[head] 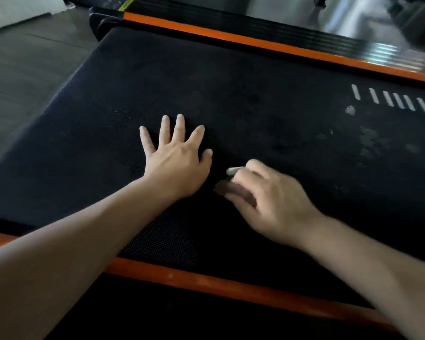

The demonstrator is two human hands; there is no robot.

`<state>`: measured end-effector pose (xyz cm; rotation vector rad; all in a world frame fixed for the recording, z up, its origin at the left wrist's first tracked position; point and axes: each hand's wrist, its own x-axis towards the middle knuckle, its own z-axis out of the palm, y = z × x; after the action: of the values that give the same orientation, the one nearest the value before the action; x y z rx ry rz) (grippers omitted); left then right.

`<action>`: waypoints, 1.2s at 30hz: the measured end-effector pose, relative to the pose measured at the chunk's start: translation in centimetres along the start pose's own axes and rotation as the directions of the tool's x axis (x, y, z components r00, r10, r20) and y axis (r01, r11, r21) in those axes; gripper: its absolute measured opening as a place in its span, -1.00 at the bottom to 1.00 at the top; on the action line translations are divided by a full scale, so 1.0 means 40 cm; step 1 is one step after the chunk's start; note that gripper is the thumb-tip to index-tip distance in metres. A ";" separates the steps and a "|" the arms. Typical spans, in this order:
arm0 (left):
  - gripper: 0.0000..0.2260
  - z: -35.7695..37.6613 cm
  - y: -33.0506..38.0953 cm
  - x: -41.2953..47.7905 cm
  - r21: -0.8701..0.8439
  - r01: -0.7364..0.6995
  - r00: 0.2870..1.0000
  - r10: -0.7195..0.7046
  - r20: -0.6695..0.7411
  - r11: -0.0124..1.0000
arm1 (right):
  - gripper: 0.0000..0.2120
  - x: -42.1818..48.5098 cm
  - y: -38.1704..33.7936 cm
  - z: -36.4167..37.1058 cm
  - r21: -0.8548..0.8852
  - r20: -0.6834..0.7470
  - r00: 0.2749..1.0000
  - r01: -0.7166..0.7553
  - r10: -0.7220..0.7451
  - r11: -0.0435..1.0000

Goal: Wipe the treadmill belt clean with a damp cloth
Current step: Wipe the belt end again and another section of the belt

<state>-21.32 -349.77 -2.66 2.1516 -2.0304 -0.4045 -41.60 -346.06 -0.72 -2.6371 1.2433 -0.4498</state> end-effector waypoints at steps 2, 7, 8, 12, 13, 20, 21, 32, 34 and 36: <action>-0.45 0.003 0.020 0.003 -0.001 0.028 0.999 -0.028 0.017 1.000 | -0.61 0.047 0.088 -0.018 -0.111 -0.087 0.995 -0.056 0.046 0.992; -0.43 0.019 0.032 0.000 0.044 0.047 0.999 -0.046 -0.024 0.998 | -0.72 0.135 0.209 -0.034 -0.165 -0.253 0.864 -0.482 0.435 0.861; -0.44 0.019 0.033 0.000 0.046 0.046 0.999 -0.045 -0.022 0.998 | -0.73 0.121 0.163 -0.016 -0.173 -0.226 0.916 -0.373 0.331 0.912; -0.56 -0.002 0.032 0.028 -0.023 0.042 0.996 -0.044 -0.081 0.999 | -0.67 0.094 0.106 -0.018 -0.037 -0.026 0.998 -0.058 0.057 0.998; -0.58 -0.006 0.030 0.040 -0.046 0.038 0.992 -0.043 -0.115 0.998 | -0.67 0.129 0.148 -0.026 -0.087 -0.057 0.995 -0.088 0.084 0.992; -0.45 0.024 0.025 0.073 0.006 0.026 0.997 -0.025 -0.072 1.000 | -0.73 0.294 0.220 0.000 -0.108 -0.178 0.934 -0.330 0.309 0.938; -0.44 0.025 0.024 0.074 0.014 0.028 0.997 -0.027 -0.073 1.000 | -0.74 0.274 0.191 0.011 -0.059 -0.126 0.971 -0.213 0.205 0.975; -0.45 0.020 0.034 0.069 0.066 0.019 0.998 -0.015 -0.058 0.998 | -0.71 0.358 0.221 0.009 -0.135 -0.126 0.973 -0.209 0.192 0.969; -0.48 0.007 0.037 0.075 0.029 0.032 0.999 -0.031 -0.032 0.999 | -0.72 0.339 0.219 0.004 -0.112 -0.040 0.996 -0.086 0.082 0.990; -0.54 -0.010 0.044 0.088 -0.022 0.043 0.999 -0.044 -0.020 0.999 | -0.68 0.377 0.278 -0.024 -0.174 -0.087 0.979 -0.198 0.185 0.965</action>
<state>-22.71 -353.44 -2.06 2.1815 -1.9623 -0.4060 -40.84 -364.82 -0.26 -2.6298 1.6154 -0.4183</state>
